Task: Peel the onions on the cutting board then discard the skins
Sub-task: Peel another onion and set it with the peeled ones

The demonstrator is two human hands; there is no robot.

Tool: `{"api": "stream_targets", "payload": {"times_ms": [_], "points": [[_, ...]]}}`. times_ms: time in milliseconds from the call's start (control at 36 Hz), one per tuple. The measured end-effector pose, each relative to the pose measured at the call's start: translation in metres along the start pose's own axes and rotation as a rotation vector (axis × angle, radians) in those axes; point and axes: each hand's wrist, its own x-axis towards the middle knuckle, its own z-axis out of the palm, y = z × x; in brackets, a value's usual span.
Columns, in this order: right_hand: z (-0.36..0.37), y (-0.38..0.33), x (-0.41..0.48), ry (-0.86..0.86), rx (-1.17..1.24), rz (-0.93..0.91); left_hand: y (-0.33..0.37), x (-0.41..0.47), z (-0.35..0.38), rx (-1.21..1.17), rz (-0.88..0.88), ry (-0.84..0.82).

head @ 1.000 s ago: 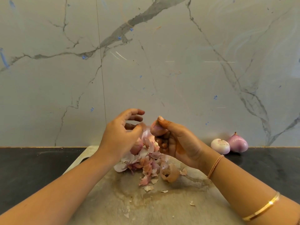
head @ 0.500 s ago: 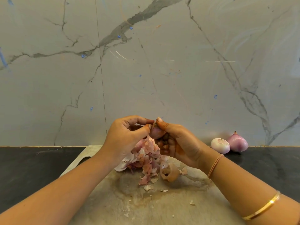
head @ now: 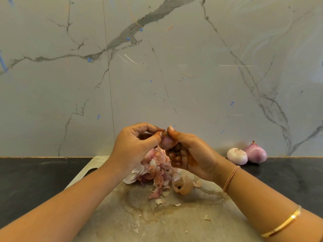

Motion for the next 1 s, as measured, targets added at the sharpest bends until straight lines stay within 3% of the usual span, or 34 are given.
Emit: {"api": "stream_targets", "payload": {"times_ms": [250, 639, 1000], "points": [[0.0, -0.001, 0.0, 0.017, 0.008, -0.002, 0.002, -0.005, 0.002, 0.016, 0.02, -0.048], [0.001, -0.001, 0.0, -0.004, 0.011, -0.082, -0.004, -0.001, 0.0, 0.261, 0.135, 0.098], [-0.001, -0.005, -0.002, -0.022, 0.133, -0.081, -0.018, 0.009, -0.012, 0.386, -0.008, 0.152]]}}
